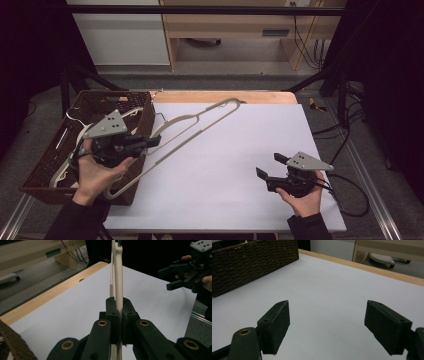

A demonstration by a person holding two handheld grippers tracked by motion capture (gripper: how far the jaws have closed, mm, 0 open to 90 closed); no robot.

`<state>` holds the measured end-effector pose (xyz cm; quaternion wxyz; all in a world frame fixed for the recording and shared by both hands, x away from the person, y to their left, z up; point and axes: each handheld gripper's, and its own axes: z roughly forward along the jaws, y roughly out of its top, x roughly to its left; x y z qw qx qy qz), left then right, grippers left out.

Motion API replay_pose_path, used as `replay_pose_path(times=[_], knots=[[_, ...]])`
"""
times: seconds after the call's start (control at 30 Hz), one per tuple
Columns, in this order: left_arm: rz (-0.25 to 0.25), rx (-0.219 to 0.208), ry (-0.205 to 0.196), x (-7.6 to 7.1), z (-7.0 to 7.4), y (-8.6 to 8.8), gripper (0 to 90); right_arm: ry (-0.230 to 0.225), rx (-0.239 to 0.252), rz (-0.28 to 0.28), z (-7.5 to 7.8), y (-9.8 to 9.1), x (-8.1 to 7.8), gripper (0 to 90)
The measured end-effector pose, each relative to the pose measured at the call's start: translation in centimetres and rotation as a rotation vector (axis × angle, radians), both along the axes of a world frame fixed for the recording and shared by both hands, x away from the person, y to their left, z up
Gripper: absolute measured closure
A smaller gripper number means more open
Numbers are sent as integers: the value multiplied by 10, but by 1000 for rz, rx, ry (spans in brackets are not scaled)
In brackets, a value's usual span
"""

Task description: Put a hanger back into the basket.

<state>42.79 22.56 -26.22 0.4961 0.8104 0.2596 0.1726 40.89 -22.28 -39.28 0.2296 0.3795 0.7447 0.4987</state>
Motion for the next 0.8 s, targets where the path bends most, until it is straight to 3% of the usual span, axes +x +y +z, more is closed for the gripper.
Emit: replay_pose_path(times=[0.17, 0.3, 0.6, 0.8], knots=[[27, 15, -15, 13, 13, 24, 868, 3, 3, -7, 1, -2, -1, 196], [82, 20, -9, 27, 17, 50, 868, -5, 4, -11, 3, -4, -2, 180], [211, 41, 31, 55, 6, 120, 868, -5, 7, -26, 4, -6, -2, 169], [269, 34, 50, 63, -6, 152, 868, -7, 2, -28, 4, -7, -2, 160]])
